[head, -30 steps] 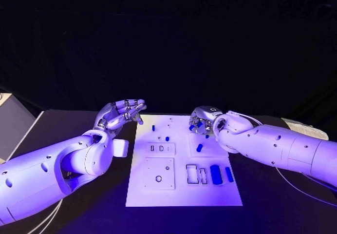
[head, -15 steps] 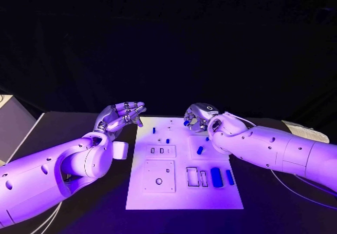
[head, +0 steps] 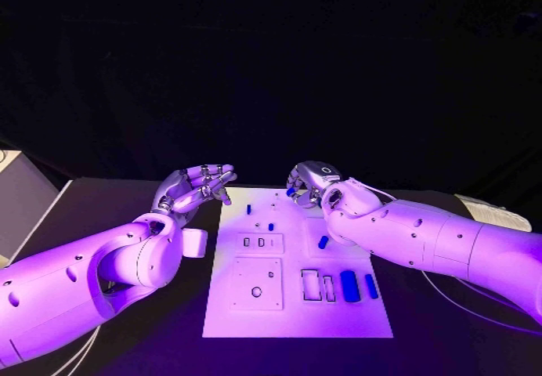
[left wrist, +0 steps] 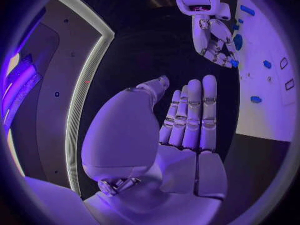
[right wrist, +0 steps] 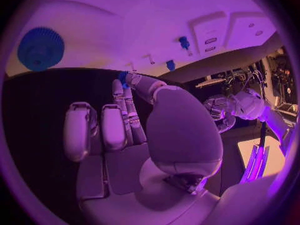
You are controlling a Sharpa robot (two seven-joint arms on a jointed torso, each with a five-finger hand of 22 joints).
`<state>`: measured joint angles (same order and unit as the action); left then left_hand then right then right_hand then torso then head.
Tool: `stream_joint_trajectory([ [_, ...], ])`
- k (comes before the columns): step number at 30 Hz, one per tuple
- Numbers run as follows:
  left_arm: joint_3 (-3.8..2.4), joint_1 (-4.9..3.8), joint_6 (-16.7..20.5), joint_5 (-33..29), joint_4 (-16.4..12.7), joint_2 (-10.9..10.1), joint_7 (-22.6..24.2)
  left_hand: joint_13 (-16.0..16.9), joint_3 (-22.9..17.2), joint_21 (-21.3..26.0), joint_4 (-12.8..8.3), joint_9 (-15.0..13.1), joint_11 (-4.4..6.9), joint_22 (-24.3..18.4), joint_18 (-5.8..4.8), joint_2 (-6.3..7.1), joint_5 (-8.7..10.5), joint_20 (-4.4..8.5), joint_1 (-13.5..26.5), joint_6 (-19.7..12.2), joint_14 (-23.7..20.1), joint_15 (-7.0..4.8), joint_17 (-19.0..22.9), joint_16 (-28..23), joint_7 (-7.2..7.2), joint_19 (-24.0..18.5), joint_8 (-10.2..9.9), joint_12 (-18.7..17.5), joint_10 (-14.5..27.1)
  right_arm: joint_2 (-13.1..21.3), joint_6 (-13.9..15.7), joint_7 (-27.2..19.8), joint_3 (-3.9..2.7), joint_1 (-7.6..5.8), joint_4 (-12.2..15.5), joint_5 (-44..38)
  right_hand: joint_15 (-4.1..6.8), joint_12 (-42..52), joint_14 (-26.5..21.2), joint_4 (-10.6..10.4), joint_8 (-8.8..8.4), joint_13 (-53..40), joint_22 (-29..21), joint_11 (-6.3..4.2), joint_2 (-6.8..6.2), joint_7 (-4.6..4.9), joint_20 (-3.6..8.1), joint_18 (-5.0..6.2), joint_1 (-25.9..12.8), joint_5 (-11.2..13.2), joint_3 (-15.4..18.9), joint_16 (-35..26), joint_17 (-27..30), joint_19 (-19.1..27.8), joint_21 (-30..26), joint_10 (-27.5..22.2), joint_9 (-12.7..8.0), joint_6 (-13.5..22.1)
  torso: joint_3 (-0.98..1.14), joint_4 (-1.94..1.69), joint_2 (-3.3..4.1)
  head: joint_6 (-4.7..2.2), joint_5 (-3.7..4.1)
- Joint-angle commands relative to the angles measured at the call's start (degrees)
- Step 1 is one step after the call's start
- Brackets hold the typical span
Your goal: Assemble the parts on the task board
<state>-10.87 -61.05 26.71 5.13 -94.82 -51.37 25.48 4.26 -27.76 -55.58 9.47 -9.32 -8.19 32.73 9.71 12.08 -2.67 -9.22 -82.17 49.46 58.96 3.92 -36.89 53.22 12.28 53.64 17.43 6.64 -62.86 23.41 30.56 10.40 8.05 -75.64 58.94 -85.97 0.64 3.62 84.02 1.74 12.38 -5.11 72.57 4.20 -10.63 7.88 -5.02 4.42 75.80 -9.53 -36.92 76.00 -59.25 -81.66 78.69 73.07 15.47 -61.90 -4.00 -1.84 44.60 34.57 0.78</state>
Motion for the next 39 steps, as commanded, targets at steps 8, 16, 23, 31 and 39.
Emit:
stream_joint_trajectory([
  [8, -0.27, -0.06, -0.2, 0.3, -0.8, -0.1, 0.3, -0.1, -0.2, -0.2, -0.1, 0.1, -0.12, 0.0, 0.76, -0.14, -0.14, -0.14, 0.5, -0.4, -0.3, 0.10, 0.0, 0.2, -0.03, -0.4, -0.4, -0.2, 0.3, -1.4, 0.6, 0.8, -0.03, -0.08, -1.2, -1.1, 0.17, 0.1, 1.0, 0.2, 0.15, -0.4, 0.1, -0.31, -0.26, 0.23, -0.07, -0.75, 0.4, -0.2, 0.0, 0.4, -0.1, -0.3, 0.4, 0.5, 0.1, 0.1, -0.64, -0.84, 0.45, -0.06, 0.11],
  [16, -0.55, -0.06, -0.2, 0.3, -1.1, -0.2, 0.3, -0.1, -0.2, -0.2, -0.1, 0.1, -0.12, 0.0, 0.76, -0.14, -0.14, -0.14, 0.5, -0.4, -0.3, 0.10, 0.0, 0.2, -0.03, -0.4, -0.4, -0.2, 0.3, -2.0, 0.4, 0.8, -0.03, -0.12, -1.7, -0.9, 0.16, 0.1, 1.0, 0.2, 0.13, -0.3, 0.1, -0.29, -0.32, 0.25, -0.08, -0.76, 0.3, -0.2, 0.0, 0.4, -0.1, -0.3, 0.4, 0.5, 0.1, 0.2, -0.69, -0.73, 0.53, -0.14, -0.32],
  [23, -0.68, -0.07, -0.1, 0.3, -1.2, -0.2, 0.2, -0.1, -0.2, -0.2, -0.1, 0.1, -0.12, 0.0, 0.76, -0.14, -0.14, -0.14, 0.5, -0.4, -0.3, 0.10, 0.0, 0.2, -0.03, -0.4, -0.4, -0.2, 0.3, -2.6, 0.4, 0.9, -0.03, -0.32, -2.3, -0.8, 0.14, 0.1, 1.0, 0.2, 0.10, -0.3, 0.1, -0.27, -0.35, 0.27, -0.09, -0.75, 0.3, -0.2, 0.0, 0.4, 0.0, -0.3, 0.4, 0.4, 0.2, 0.3, -0.72, -0.79, 0.64, -0.42, -0.35],
  [31, -0.78, -0.08, -0.1, 0.3, -1.3, -0.1, 0.2, -0.1, -0.2, -0.3, -0.1, 0.1, -0.15, 0.1, 0.77, -0.11, -0.14, -0.16, 0.5, -0.5, -0.3, 0.12, 0.1, 0.3, 0.01, -0.5, -0.4, -0.2, 0.4, -3.3, 0.0, 0.9, -0.03, -0.59, -3.3, -0.6, 0.13, 0.0, 1.0, 0.2, 0.07, -0.3, 0.1, -0.25, -0.40, 0.29, -0.10, -0.75, 0.2, -0.2, 0.0, 0.4, 0.0, -0.3, 0.4, 0.4, 0.2, 0.4, -0.74, -0.78, 0.67, -0.49, -0.54],
  [39, -0.84, -0.11, -0.1, 0.3, -1.6, -0.1, 0.2, -0.1, -0.2, -0.3, -0.1, 0.1, -0.15, 0.1, 0.77, -0.11, -0.14, -0.16, 0.5, -0.5, -0.3, 0.12, 0.1, 0.3, 0.01, -0.5, -0.4, -0.2, 0.4, -4.4, -0.7, 0.6, 0.02, -0.50, -4.7, -0.4, 0.11, 0.0, 1.0, 0.2, 0.05, -0.3, 0.0, -0.23, -0.44, 0.31, -0.11, -0.74, 0.2, -0.2, 0.0, 0.4, 0.1, -0.3, 0.3, 0.4, 0.2, 0.4, -0.81, -0.90, 0.90, -0.38, -0.71],
])
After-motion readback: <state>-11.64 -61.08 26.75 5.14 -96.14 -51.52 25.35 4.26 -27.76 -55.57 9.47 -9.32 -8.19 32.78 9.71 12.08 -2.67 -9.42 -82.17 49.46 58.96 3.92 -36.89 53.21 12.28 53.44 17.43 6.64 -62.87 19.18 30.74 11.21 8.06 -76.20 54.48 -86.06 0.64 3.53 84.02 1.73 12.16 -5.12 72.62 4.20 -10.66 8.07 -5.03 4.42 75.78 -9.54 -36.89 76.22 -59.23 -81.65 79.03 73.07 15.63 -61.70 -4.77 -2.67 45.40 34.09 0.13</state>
